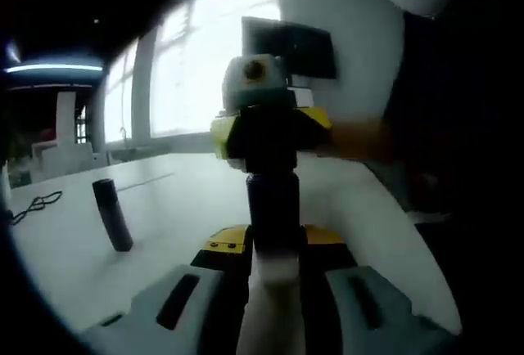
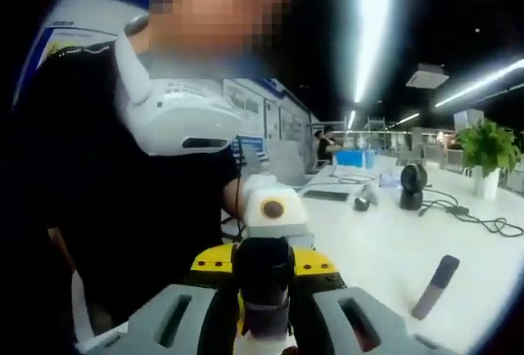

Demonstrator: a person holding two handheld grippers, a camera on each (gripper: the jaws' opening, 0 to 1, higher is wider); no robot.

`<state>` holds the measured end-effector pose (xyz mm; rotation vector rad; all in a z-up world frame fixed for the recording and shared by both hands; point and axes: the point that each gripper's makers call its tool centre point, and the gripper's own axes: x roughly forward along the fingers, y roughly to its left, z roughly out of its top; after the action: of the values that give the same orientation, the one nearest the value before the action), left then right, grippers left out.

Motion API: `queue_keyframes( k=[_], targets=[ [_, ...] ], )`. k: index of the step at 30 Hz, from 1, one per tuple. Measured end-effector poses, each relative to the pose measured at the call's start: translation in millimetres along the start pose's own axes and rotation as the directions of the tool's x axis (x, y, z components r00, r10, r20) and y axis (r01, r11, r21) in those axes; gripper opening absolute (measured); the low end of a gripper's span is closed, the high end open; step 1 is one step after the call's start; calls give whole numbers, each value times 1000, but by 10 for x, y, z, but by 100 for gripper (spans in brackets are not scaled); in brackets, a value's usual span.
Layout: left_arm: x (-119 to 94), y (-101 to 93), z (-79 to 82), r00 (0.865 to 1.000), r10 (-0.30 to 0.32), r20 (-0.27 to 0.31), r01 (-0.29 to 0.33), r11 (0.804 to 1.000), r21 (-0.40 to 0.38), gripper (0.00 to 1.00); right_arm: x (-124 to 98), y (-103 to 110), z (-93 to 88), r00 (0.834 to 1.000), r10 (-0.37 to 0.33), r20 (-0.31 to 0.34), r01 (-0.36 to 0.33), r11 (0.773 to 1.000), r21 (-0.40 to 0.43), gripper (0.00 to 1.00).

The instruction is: Pick up cosmetic bottle twist off cap place on table pick up cap screw tight cap place on table

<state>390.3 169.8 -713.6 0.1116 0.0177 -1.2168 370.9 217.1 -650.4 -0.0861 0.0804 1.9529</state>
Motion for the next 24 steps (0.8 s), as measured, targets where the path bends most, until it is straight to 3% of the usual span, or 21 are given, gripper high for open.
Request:
queue_keyframes(
  k=[7,11,14,21,24],
  targets=[
    [0,-13,-6,1000,-3,1,3,1000,-17,12,2,-21,-19,1000,-15,-11,15,998,56,19],
    [-1,-14,-11,1000,-3,1,3,1000,-17,12,-12,4,-50,1000,-22,-15,22,998,52,31],
    [-2,-13,-14,1000,-2,1,2,1000,-18,12,-40,8,7,1000,-30,6,30,999,39,34],
    [-2,-14,-21,1000,3,0,-3,1000,-13,12,-112,-114,125,983,-174,65,172,984,32,38],
    [-3,-12,-24,1000,5,0,-5,1000,-20,12,-115,-114,169,968,-230,100,228,973,38,40]
  ],
)
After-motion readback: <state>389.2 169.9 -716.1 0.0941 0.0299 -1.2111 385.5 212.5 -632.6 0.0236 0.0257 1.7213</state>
